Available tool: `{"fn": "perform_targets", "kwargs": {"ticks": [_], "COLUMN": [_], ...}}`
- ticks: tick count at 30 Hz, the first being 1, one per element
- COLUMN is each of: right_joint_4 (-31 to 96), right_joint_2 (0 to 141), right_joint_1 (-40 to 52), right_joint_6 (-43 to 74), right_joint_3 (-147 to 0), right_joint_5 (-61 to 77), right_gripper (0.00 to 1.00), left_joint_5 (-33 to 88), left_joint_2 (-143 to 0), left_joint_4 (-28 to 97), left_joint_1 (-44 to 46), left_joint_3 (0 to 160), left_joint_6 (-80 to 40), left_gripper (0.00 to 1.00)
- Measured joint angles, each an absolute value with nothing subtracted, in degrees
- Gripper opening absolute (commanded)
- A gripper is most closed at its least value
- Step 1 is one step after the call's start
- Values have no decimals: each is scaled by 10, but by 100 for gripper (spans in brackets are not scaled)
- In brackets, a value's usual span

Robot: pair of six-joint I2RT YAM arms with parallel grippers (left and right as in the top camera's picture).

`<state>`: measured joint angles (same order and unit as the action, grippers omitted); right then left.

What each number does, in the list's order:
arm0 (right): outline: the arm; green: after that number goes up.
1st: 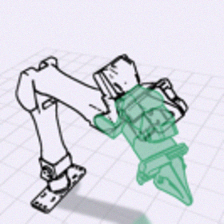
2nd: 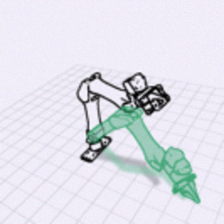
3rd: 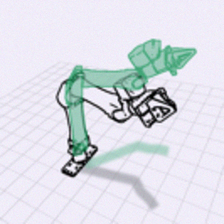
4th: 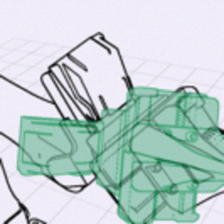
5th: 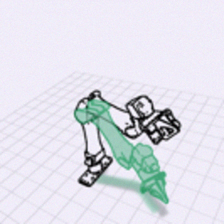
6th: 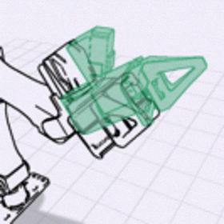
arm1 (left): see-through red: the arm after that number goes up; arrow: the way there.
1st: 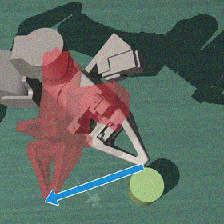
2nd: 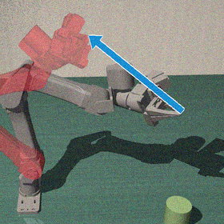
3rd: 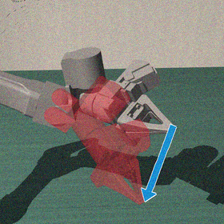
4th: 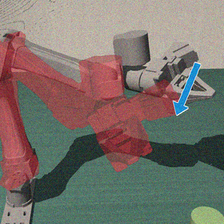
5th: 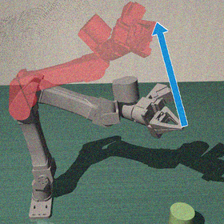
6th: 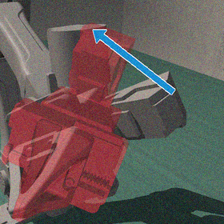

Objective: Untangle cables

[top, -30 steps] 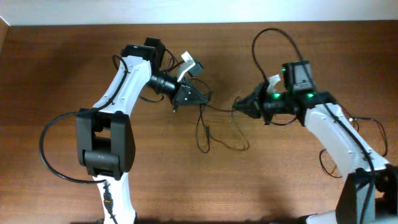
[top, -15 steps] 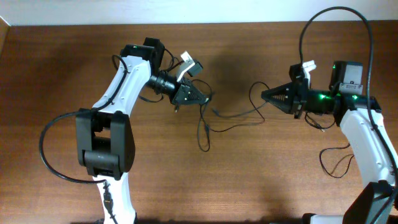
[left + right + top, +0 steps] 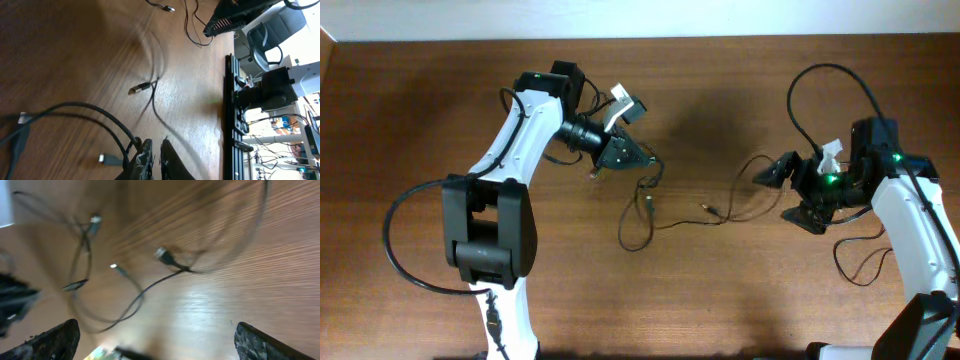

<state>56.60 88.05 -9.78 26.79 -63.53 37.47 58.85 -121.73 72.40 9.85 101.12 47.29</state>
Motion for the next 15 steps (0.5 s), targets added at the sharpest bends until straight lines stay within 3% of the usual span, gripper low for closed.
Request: {"fn": "perform_targets", "kwargs": {"ticks": [7,15], "right_joint_4": [566,566], "right_joint_2": [881,881], "right_joint_1": [-98,-98], "right_joint_6": [268,268], "right_joint_3": [-635,-635], "right_joint_5": [318,313], "right_gripper": [99,99], "left_joint_5": [585,561], "left_joint_2": [-1217,-1217], "left_joint_4": [725,695], "left_joint_1": [99,100], "left_joint_3": [1011,1011], "left_joint_6": [473,419], "left_gripper": [0,3]}}
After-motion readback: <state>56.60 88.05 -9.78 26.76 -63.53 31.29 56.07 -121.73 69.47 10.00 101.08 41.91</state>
